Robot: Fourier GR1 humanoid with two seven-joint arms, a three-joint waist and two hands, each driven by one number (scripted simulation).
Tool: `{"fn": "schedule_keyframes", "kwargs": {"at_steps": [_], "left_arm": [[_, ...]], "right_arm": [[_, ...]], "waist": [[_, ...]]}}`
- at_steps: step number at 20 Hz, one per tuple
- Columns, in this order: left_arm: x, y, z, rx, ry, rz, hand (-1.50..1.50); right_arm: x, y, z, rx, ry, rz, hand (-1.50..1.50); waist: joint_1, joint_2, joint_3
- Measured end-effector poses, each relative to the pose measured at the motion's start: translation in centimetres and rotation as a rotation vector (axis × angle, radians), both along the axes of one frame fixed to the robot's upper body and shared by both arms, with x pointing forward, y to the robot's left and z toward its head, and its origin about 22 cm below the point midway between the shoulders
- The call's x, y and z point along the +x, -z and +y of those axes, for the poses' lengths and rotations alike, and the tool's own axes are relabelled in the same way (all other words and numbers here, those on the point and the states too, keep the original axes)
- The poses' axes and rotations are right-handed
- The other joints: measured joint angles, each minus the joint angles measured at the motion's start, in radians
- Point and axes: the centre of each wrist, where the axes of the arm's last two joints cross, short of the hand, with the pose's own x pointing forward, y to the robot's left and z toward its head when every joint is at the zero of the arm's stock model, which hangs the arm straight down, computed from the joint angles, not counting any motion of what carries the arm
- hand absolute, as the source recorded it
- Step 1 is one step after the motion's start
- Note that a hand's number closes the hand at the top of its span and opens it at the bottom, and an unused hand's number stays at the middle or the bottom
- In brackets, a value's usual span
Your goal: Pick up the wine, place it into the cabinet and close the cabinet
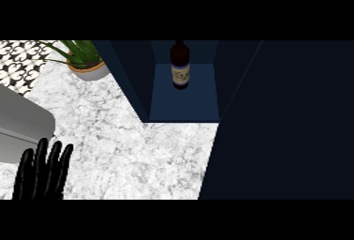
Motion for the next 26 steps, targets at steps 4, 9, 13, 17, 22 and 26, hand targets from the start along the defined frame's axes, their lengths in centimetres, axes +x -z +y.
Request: {"fn": "schedule_keyframes", "kwargs": {"at_steps": [4, 9, 13, 17, 22, 26], "left_arm": [[0.3, -0.5, 2.0, -0.008, -0.018, -0.009, -1.50], [-0.3, -1.5, 4.8, -0.001, -0.032, -0.005, -1.50], [0.2, -1.5, 6.8, 0.011, -0.046, 0.002, -1.50], [0.2, -1.9, 8.4, 0.016, -0.042, 0.006, -1.50], [0.7, -2.1, 9.9, 0.022, -0.032, 0.007, -1.50], [1.1, -2.8, 10.5, 0.016, -0.017, 0.007, -1.50]], "right_arm": [[-0.6, -0.2, 1.5, -0.011, -0.123, -0.018, 1.50], [-1.3, -0.6, 3.3, -0.005, -0.176, -0.017, 1.50], [-2.2, -0.8, 4.4, -0.013, -0.156, -0.005, 1.50], [-2.4, -0.7, 4.4, 0.009, -0.108, -0.001, 1.50], [-2.4, -0.7, 4.4, 0.015, -0.077, -0.034, 1.50], [-2.0, -1.0, 5.7, 0.014, -0.071, -0.083, 1.50]], "waist": [[0.000, -0.001, 0.000], [0.004, -0.003, -0.001], [-0.003, -0.005, -0.002], [0.000, -0.006, -0.002], [0.000, -0.007, -0.004], [0.005, -0.006, -0.004]]}}
